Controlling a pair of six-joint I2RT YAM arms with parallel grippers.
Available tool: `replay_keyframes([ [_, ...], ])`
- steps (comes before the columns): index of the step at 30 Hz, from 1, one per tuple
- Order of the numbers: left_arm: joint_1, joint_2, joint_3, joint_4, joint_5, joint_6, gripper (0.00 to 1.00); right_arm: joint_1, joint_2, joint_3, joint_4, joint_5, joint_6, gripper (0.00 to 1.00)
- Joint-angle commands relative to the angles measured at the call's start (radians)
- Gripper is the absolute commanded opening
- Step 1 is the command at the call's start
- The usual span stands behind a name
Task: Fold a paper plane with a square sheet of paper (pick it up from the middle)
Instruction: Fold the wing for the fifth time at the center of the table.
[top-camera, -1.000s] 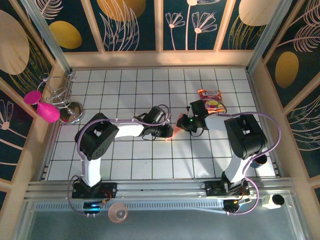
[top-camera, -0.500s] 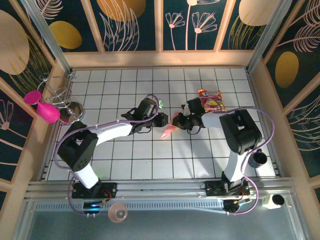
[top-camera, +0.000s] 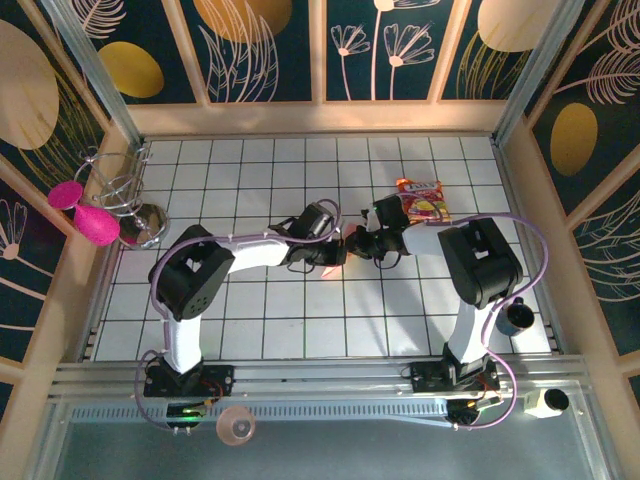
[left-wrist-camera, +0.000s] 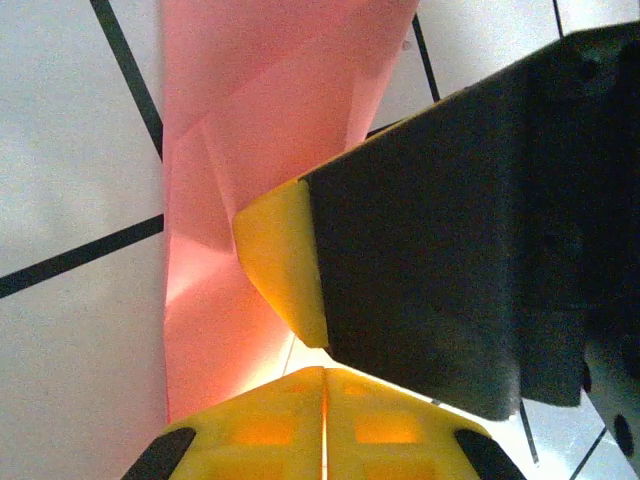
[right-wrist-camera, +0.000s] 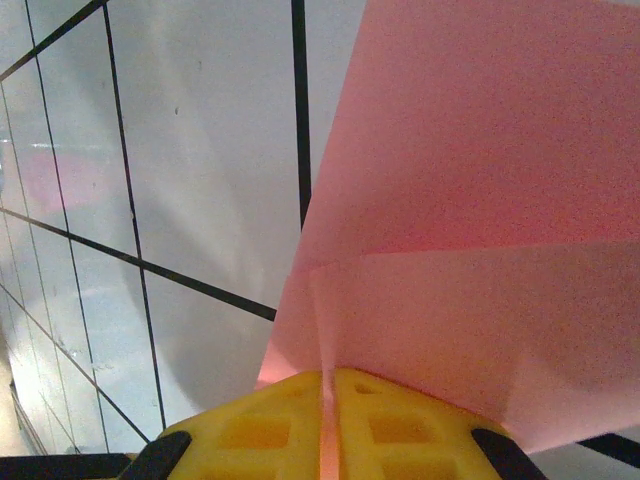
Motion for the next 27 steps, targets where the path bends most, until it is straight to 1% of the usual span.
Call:
replay_keyframes([
  [1, 0.002, 0.03, 0.044, -0.068, -0.022, 0.023, 0.08, 0.013, 0.041, 0.001, -0.072, 0.009, -0.034, 0.12],
  [8, 0.002, 0.065, 0.054, -0.109, -0.038, 0.023, 0.04, 0.011, 0.044, 0.0, -0.072, 0.012, -0.038, 0.11],
  [27, 0.001, -0.023, -0.085, -0.106, 0.017, 0.001, 0.01, 0.008, 0.076, 0.019, -0.097, 0.044, -0.037, 0.1],
])
